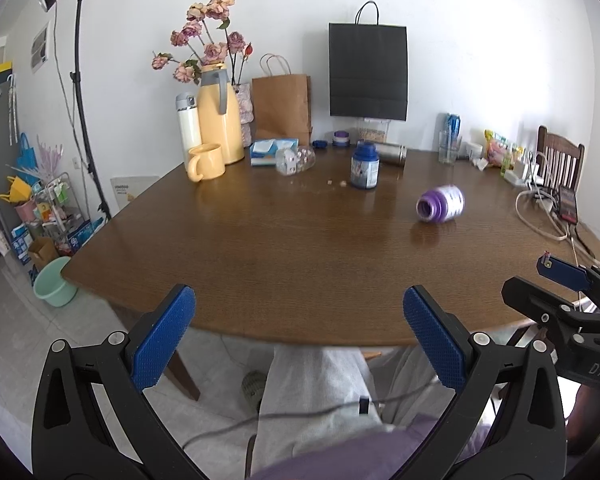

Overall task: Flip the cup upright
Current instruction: 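Move both grippers toward the clear Santa-sticker bottle lying on its side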

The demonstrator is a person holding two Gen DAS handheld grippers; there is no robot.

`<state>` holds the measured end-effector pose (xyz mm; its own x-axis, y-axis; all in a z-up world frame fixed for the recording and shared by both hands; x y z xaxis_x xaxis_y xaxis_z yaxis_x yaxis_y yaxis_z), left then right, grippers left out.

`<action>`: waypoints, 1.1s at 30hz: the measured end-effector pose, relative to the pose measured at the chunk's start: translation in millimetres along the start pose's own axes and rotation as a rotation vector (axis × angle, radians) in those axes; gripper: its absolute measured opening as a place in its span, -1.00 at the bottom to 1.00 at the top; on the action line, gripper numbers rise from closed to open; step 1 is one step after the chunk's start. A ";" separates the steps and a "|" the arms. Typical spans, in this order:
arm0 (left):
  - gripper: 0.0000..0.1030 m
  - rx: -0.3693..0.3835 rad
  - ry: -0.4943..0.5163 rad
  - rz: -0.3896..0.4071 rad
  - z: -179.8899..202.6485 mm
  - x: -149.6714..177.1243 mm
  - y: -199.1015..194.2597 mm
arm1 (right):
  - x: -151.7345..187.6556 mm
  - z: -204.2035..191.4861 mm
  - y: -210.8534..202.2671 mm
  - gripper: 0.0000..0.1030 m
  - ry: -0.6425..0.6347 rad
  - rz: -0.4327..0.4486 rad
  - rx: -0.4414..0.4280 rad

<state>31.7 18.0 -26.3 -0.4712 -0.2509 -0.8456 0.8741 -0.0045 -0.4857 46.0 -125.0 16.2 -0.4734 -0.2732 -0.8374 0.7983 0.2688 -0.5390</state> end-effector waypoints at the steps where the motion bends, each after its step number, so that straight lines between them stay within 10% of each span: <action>1: 1.00 -0.001 -0.003 0.006 -1.3 -7.2 7.8 | -2.4 1.7 11.5 0.62 -0.017 0.003 -0.002; 17: 1.00 -0.003 -0.077 -0.100 2.2 -146.0 218.4 | -185.6 97.5 249.3 0.62 -0.082 -0.210 -0.225; 24: 1.00 -0.020 -0.336 -0.262 -2.7 -182.3 333.2 | -227.4 120.9 389.8 0.57 -0.095 -0.380 -0.297; 33: 0.70 -0.061 -0.527 -0.381 2.3 -186.1 424.3 | -271.5 137.0 511.2 0.48 -0.060 -0.361 -0.389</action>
<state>490.6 60.6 -74.5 -0.6120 -0.6835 -0.3979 0.6418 -0.1354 -0.7548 633.6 -39.9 -19.6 -0.6612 -0.4604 -0.5923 0.3866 0.4674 -0.7950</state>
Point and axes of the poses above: each gripper's, at about its wrist camera, not at the fingertips, and y roughly the way its jaws point, z to its right, x to its underside, the point moved 2 cm from there along y, roughly the way its jaws point, and after that the axes turned 15 degrees about -y, right-handed, at the moved point
